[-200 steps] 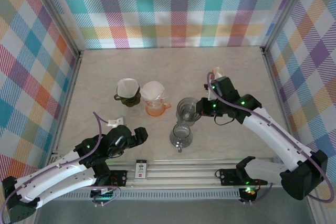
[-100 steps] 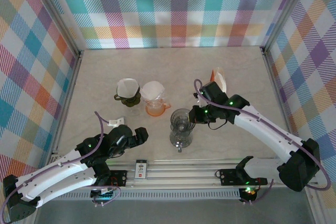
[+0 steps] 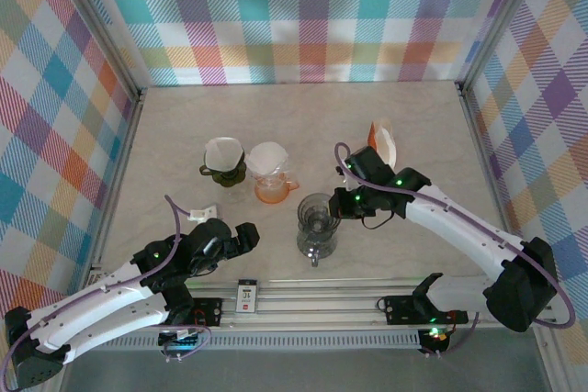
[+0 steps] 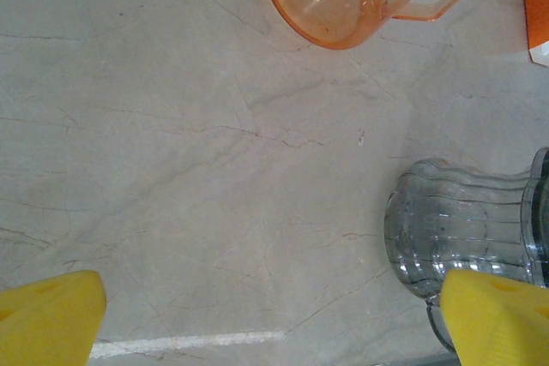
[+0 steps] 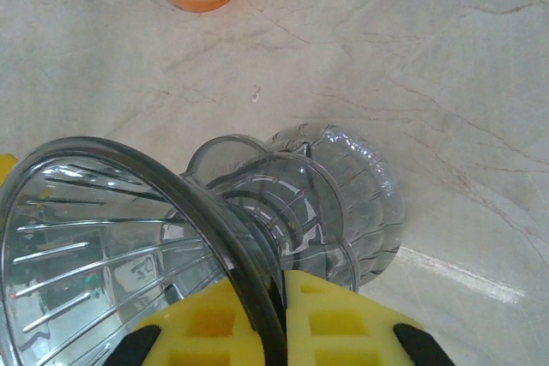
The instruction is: Place the coffee filter in the dripper
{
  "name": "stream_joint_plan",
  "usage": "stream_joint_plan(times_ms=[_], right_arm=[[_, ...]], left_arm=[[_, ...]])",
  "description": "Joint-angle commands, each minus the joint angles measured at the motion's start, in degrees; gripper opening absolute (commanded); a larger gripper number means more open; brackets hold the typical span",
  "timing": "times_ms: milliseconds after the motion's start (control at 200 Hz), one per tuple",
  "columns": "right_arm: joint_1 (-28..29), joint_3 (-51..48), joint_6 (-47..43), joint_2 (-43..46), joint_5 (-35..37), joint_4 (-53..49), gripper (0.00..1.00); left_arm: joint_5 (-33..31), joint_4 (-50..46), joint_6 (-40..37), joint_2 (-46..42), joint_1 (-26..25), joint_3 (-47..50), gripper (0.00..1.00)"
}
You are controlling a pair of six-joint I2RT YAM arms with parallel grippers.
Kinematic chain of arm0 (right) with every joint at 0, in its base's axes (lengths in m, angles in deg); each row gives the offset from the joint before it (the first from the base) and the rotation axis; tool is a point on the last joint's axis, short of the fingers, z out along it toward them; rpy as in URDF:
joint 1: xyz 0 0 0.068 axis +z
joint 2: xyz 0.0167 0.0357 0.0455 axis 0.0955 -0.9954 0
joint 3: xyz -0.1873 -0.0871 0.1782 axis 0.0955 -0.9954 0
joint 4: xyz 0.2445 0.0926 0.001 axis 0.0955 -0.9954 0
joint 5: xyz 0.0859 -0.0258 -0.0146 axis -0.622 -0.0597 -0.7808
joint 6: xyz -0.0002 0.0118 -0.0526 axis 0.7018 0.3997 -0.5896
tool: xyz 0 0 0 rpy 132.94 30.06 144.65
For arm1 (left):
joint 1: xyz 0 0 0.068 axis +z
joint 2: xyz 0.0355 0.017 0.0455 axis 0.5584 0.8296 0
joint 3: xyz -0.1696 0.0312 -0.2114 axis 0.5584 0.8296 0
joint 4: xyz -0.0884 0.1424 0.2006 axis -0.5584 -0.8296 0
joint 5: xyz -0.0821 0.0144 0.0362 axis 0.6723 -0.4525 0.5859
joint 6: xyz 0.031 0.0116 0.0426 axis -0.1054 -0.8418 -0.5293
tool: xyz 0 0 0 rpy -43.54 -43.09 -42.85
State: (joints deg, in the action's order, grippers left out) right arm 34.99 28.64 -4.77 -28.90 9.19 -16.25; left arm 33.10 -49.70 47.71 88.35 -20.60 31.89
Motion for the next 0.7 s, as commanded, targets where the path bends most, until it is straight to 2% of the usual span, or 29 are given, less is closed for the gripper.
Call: stream_joint_plan(times_ms=[0,110,135,200,270,470,695], right_arm=[[1.00,-1.30,0.00,-0.55,-0.24,0.51,0.06],[1.67,-1.31,0.22,-0.42,0.41,0.35,0.16],[1.79,-1.35,0.22,-0.39,0.50,0.41,0.23],[2.11,-1.23,0.33,-0.28,0.61,0.19,0.50],[2.33,-1.05,0.25,-0.08,1.12,0.14,0.62],[2.39,0.91,-0.06,1.21,5.62,-0.95,0.75],[0.75,3.94,-1.95,1.64,14.81,0.68,0.78]], left_arm=[[-0.53,-0.85,0.55,-0.48,0.48,-1.17,1.00],[-0.33,-0.76,0.59,-0.42,0.49,-1.17,1.00],[-0.42,-0.84,0.67,-0.43,0.49,-1.26,1.00],[-0.39,-0.98,0.63,-0.47,0.49,-1.52,1.00],[-0.42,-1.11,0.56,-0.46,0.51,-1.77,1.00],[-0.88,-0.55,0.60,-0.33,0.49,-1.26,1.00],[-3.01,-1.02,0.47,-0.43,0.49,-0.92,1.00]])
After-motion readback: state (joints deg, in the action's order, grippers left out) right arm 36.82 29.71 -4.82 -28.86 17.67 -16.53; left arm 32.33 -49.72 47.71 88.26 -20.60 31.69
